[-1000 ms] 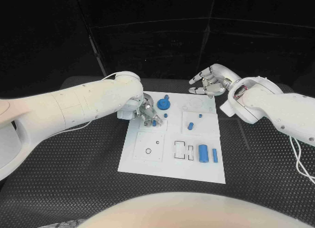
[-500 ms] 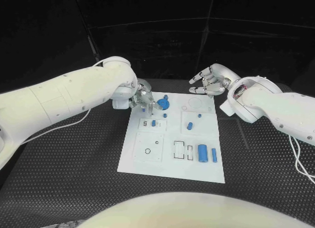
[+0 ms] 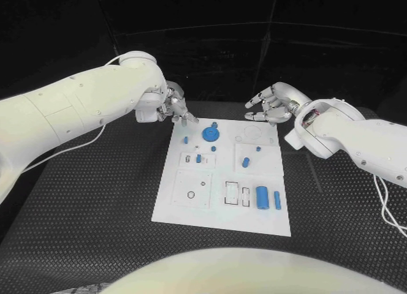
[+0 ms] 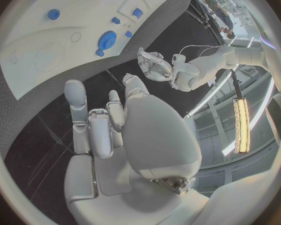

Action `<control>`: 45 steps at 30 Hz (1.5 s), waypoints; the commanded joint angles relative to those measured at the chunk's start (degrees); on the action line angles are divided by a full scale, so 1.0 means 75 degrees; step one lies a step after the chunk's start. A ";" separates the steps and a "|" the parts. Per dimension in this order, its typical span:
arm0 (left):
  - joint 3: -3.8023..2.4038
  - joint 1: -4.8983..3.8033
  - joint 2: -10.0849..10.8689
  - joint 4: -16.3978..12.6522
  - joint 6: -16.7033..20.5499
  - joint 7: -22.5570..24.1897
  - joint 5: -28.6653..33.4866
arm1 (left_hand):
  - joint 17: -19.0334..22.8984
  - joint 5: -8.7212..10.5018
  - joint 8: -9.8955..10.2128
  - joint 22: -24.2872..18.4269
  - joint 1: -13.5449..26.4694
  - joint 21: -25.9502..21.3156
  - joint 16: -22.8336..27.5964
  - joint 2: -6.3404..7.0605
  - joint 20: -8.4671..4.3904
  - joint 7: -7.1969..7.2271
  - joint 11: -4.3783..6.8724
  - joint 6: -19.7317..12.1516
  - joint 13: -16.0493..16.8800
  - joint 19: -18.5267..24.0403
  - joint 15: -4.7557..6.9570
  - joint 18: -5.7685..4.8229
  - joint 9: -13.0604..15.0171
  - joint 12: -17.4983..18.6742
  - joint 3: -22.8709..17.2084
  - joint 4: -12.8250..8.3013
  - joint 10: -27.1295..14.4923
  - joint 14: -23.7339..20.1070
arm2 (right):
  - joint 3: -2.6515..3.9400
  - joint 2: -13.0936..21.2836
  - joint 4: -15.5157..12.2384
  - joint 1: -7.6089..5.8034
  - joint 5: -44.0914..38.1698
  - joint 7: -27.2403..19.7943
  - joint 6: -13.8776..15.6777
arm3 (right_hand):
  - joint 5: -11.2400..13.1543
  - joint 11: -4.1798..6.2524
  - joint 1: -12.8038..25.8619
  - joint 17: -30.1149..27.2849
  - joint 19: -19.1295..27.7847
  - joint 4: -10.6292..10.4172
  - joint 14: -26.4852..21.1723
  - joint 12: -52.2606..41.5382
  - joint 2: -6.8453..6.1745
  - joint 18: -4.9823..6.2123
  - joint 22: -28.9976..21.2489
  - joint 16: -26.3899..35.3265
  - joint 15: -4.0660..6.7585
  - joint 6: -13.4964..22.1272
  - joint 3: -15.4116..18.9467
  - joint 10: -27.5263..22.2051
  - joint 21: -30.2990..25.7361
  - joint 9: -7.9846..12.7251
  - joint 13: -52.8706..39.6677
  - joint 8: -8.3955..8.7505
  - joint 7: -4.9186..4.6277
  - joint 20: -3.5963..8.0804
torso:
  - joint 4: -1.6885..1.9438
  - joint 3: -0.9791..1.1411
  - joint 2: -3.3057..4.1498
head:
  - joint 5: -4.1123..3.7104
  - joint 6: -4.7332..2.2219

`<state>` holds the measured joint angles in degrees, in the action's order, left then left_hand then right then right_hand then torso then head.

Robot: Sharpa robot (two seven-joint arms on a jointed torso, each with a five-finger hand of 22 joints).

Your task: Assemble the parts on the task board

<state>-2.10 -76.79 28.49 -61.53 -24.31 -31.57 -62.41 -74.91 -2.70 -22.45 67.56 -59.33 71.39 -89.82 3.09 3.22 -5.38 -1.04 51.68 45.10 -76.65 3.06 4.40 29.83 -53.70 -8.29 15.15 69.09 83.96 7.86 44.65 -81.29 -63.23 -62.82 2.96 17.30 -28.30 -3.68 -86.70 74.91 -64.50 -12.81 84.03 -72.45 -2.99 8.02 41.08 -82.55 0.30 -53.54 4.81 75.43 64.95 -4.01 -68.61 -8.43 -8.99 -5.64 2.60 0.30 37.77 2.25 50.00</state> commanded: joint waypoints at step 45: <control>0.0161 0.0553 -0.0919 0.1630 -0.0426 0.0071 -0.0565 | -0.2012 -0.0005 0.0182 0.0093 -0.0602 -0.0008 -0.0024 -0.0287 0.0051 0.0042 0.0036 0.0353 -0.0035 -0.0060 -0.0044 0.0137 -0.0289 -0.0135 0.0577 0.0074 0.0075 0.0805 | 0.0004 -0.0077 -0.0014 -0.0008 -0.0006 -0.0060 -0.0081 | 0.0008 -0.0021 -0.0032 0.0092 0.0043 -0.0035 0.0386 0.0017 -0.0011 0.0105 0.0001 0.0031 0.0026 0.0006 -0.0010 -0.0034 -0.0035 0.0009 -0.0005 -0.0049 0.0004 -0.0006 | -0.0007 -0.0005 0.0010 | 0.0038 -0.0001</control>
<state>-0.85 -72.57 21.70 -49.40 -26.65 -31.35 -66.89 -74.91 -2.70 -21.31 68.18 -63.27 71.39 -89.82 0.78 3.37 -5.03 -0.82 53.87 44.90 -76.81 3.06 4.40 27.71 -54.38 -4.21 15.71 69.31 83.96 7.86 44.13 -81.30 -63.19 -62.82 2.95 16.98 -28.30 -3.69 -86.70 74.94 -64.50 -12.81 84.03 -72.45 -2.99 8.02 41.10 -82.55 0.30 -53.54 4.81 75.43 64.95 -3.99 -68.63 -8.43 -8.99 -5.64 2.55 0.26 37.81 2.53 50.00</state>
